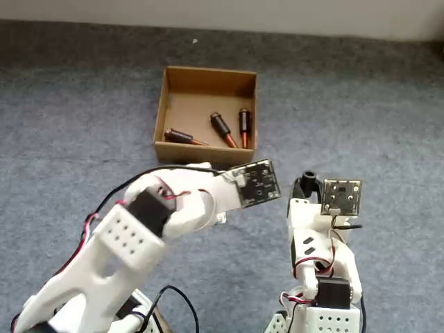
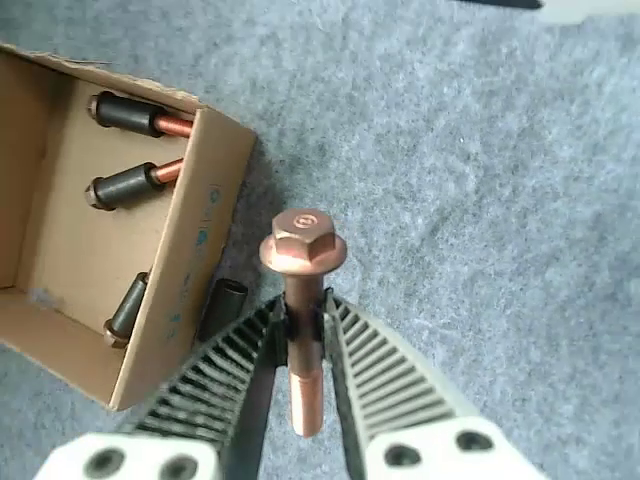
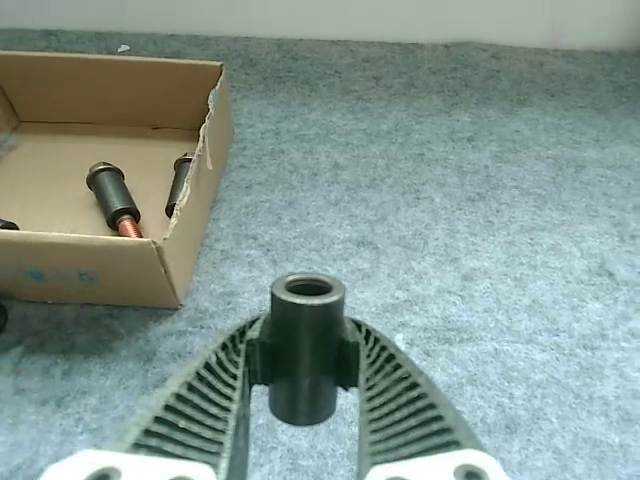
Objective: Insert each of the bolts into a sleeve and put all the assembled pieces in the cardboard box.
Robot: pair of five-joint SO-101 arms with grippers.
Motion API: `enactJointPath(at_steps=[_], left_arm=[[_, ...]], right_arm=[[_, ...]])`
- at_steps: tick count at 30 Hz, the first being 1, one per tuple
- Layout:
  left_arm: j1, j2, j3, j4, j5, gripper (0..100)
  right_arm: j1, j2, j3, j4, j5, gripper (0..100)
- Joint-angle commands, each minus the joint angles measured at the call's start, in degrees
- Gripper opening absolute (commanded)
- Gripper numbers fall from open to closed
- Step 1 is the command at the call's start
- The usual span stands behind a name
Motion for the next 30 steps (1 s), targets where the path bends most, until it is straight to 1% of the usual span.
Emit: enactJointPath(at_steps=[1, 5, 9, 18, 22, 26, 29, 30], left_arm=[[-0.40, -12.44, 2.42, -0.70, 6.33, 1], [-0.40, -20.09, 6.20, -0.70, 10.81, 1], [-0.40, -29.32, 10.24, -1.32, 15.12, 1], [-0.40, -52.62, 28.09, -14.15, 24.09, 1], [-0.40, -60.79, 34.15, -18.55, 27.08, 1], [-0.40, -66.07, 37.49, -21.71, 27.08, 1], [-1.63, -65.89, 37.85, -24.00, 27.16, 1], [-2.68, -65.80, 37.93, -24.97, 28.48, 1]], right_arm=[[0.40, -0.75, -0.92, -0.84, 0.79, 0.6], [0.31, -0.75, -1.19, -0.84, 0.70, 0.6], [-1.54, -0.75, -1.19, -0.84, -3.52, 0.6], [-8.22, -0.75, -0.92, -0.84, -3.69, 0.6], [-11.82, -0.75, -0.84, -0.84, -3.60, 0.6], [-17.27, -0.75, -0.84, -1.10, -3.52, 0.6], [-22.11, -0.75, -0.84, -2.07, -0.18, 0.6], [-23.87, -0.75, -0.84, -3.47, 0.88, 0.6]])
